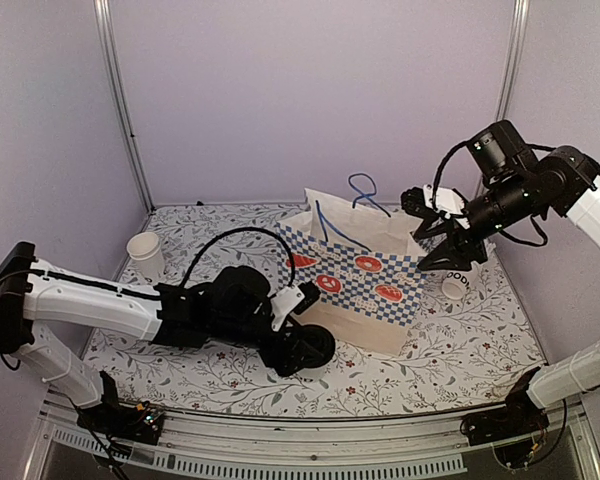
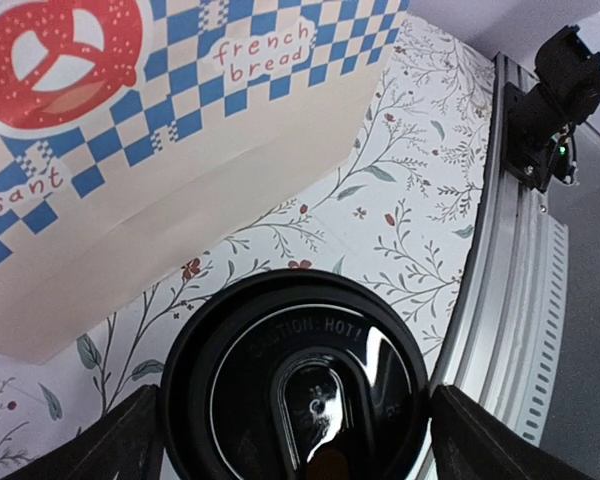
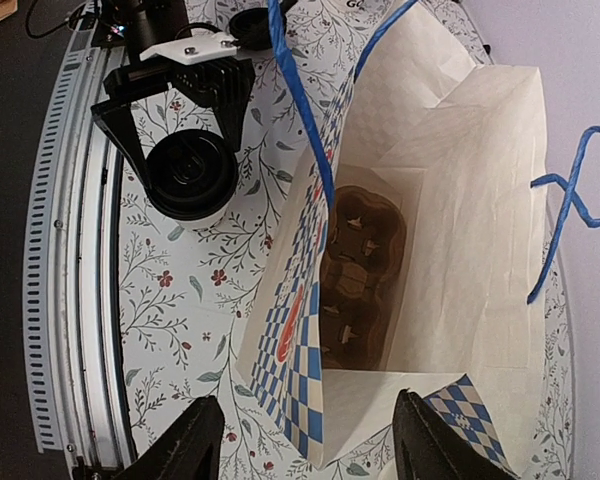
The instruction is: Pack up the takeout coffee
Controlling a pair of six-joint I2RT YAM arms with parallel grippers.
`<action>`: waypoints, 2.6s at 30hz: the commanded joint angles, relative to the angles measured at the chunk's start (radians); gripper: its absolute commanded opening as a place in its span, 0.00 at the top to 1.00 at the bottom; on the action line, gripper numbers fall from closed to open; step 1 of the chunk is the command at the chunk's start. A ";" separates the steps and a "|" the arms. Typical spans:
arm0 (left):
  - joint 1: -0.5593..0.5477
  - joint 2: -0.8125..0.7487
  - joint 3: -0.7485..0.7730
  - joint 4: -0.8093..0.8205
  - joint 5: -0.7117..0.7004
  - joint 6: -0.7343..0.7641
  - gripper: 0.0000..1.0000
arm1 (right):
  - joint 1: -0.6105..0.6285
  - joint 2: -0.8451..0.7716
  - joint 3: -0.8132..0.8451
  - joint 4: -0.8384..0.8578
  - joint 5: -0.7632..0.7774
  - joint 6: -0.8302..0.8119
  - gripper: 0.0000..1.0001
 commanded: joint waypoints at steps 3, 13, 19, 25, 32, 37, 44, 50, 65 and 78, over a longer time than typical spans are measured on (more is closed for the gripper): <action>-0.023 0.016 0.060 -0.029 -0.019 -0.002 0.00 | -0.006 -0.006 -0.019 0.006 -0.035 -0.026 0.38; -0.031 -0.153 0.172 -0.242 -0.020 0.030 0.00 | 0.065 0.075 0.074 -0.013 -0.118 -0.100 0.39; 0.018 -0.258 0.162 -0.384 -0.164 0.059 0.00 | 0.263 0.150 0.095 -0.021 0.006 -0.141 0.42; 0.205 -0.366 0.015 -0.307 -0.119 -0.017 0.00 | 0.388 0.254 0.127 -0.020 0.018 -0.151 0.39; 0.287 -0.465 -0.067 -0.253 -0.111 -0.056 0.00 | 0.423 0.373 0.106 0.057 -0.029 -0.204 0.21; 0.307 -0.488 -0.095 -0.253 -0.104 -0.055 0.00 | 0.443 0.480 0.144 0.094 0.009 -0.210 0.16; 0.334 -0.495 -0.116 -0.247 -0.073 -0.039 0.00 | 0.452 0.621 0.174 0.108 0.040 -0.229 0.10; 0.346 -0.505 -0.152 -0.212 -0.045 -0.042 0.00 | 0.452 0.664 0.193 0.117 0.034 -0.235 0.10; 0.360 -0.521 -0.181 -0.192 -0.020 -0.045 0.00 | 0.454 0.706 0.188 0.132 0.071 -0.220 0.23; 0.412 -0.423 0.054 -0.347 -0.073 -0.031 0.00 | 0.505 0.670 0.103 0.194 0.188 -0.192 0.34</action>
